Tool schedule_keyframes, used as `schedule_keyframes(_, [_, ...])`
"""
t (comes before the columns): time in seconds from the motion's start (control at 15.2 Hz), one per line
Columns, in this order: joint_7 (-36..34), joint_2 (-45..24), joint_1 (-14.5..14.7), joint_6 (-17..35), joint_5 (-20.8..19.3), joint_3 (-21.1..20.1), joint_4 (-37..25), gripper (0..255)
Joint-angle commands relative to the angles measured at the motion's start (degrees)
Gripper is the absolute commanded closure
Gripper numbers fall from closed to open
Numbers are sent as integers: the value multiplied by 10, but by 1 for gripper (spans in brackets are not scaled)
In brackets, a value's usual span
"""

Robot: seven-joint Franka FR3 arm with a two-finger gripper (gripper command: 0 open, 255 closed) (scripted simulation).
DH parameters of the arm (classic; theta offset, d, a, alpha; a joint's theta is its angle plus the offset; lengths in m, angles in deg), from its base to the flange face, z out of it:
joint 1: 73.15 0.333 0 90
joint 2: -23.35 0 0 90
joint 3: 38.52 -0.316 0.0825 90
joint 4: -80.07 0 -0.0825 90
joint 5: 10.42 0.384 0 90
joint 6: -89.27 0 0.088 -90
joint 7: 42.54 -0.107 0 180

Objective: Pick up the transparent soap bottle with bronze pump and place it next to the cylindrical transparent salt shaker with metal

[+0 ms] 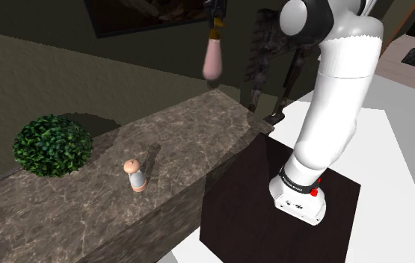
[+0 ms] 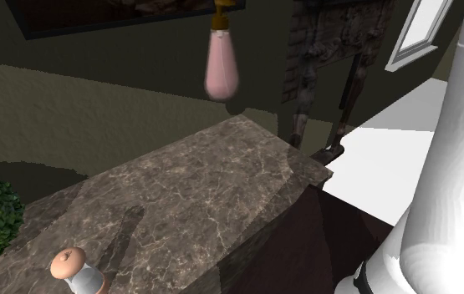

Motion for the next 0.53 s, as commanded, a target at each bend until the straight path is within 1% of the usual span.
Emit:
schedule_keyframes(0.0, [-30,17,21,6,-7,-9,27,255])
schedule_keyframes(0.2, [-71,38,48,19,-14,-24,64,255])
schedule_keyframes(0.46, [-125,54,81,30,-21,-44,98,255])
